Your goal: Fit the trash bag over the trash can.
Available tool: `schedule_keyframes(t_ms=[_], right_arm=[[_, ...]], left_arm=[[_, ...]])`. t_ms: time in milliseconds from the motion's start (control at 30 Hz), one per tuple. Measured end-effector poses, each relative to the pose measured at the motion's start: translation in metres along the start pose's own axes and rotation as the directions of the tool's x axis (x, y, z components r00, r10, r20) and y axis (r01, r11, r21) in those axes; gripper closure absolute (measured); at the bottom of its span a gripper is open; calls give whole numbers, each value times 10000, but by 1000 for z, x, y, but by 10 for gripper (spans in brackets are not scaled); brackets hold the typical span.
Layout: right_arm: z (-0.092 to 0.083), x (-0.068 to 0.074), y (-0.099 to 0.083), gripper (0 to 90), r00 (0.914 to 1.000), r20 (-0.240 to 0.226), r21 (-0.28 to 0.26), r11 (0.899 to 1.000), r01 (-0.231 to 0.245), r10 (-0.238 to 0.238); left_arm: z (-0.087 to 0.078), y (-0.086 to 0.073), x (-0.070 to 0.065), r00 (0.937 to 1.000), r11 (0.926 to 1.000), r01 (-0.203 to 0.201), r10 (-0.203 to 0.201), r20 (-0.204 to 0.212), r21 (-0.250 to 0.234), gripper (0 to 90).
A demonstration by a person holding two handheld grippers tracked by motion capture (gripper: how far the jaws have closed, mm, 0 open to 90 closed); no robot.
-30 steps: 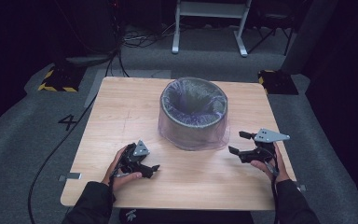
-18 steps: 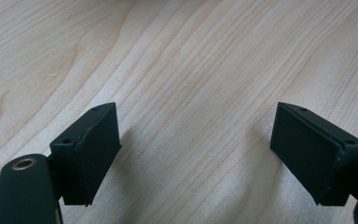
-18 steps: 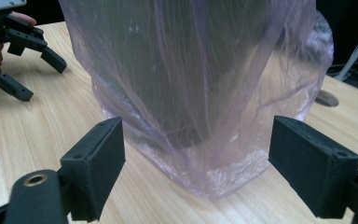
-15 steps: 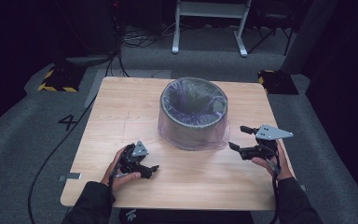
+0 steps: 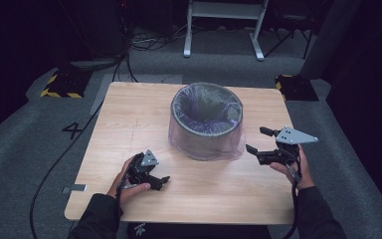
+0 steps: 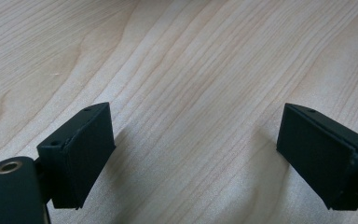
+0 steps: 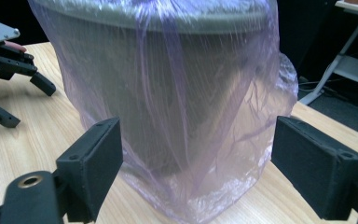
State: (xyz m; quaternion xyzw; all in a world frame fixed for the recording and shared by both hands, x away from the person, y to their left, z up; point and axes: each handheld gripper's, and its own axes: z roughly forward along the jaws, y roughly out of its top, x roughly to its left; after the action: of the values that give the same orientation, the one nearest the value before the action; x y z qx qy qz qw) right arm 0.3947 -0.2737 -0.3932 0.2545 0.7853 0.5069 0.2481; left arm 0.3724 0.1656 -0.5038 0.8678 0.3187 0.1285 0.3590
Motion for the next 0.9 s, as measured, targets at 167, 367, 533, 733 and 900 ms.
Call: schedule_keyframes(t_ms=[167,367,533,733,900], right_arm=[[2,4,6,162,9997,74,2,9997,253,-253],[2,5,15,162,9991,177,-100,9992,392,-390],[0,6,23,167,9990,149,-221,9989,415,-412],[2,5,33,167,9984,148,-193,9983,552,-549],[1,4,44,167,9976,32,-232,9973,694,-694]], left_arm=[[0,0,0,10000,10000,1,-1,-2,0,106],[0,0,0,10000,10000,9,-9,-8,-2,106],[0,0,0,10000,10000,11,-11,-12,-4,106],[0,0,0,10000,10000,11,-11,-14,-6,106],[0,0,0,10000,10000,14,-14,-30,-3,106]])
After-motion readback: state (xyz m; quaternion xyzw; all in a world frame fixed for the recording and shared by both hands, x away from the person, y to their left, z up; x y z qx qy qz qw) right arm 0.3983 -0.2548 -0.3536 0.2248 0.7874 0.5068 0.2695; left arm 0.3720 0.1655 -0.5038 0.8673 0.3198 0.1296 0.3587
